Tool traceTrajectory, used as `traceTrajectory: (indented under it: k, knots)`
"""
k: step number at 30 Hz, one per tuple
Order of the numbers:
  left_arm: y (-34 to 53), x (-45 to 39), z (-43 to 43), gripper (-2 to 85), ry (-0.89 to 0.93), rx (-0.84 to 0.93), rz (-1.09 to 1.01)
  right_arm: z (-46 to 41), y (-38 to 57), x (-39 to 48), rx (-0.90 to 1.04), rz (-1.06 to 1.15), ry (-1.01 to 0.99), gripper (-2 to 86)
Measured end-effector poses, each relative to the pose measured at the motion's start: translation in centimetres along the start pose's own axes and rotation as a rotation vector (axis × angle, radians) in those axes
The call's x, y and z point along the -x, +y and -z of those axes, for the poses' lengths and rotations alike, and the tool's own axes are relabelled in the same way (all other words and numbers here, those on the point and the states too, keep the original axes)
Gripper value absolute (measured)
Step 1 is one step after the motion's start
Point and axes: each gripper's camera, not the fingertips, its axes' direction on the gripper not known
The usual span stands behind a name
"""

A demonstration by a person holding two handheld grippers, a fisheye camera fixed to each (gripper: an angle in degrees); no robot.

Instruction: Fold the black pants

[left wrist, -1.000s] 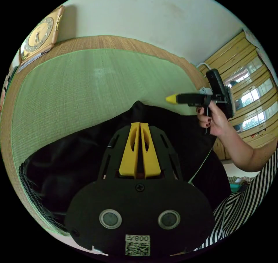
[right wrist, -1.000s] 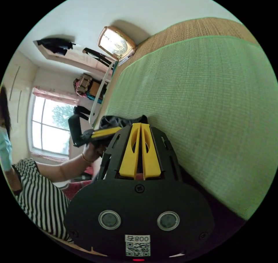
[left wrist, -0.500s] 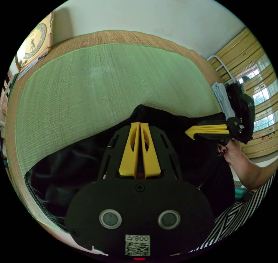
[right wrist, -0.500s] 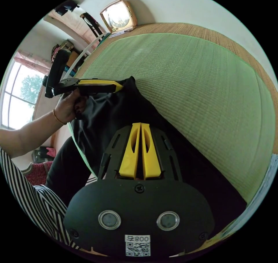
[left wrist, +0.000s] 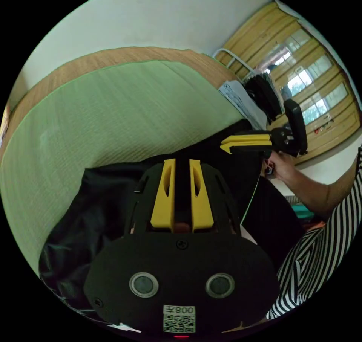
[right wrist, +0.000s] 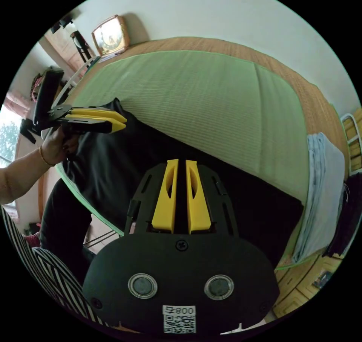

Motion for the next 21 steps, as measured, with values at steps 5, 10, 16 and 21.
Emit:
traceTrajectory:
  k: [5,10,16,21]
  knots:
    - [-4.7,-3.1,-2.8,3.0,-0.112,0.093,-0.037,1.5,1.7,-1.2,0.007,-0.051,0.012,3.9]
    - [-7.4,-4.8,-2.1,0.9,-0.084,0.038,-0.008,4.5,3.1,-1.6,-0.011,-0.027,0.018,0.9]
    - [-10.5,-6.9,-3.2,0.6,-0.128,0.028,0.012,8.0,4.8,-3.4,-0.062,-0.062,-0.024,0.3]
    - [-12.6,-8.2,-4.4,1.0,-0.090,0.051,0.054,9.7,5.9,-5.1,-0.046,-0.092,-0.097,0.3]
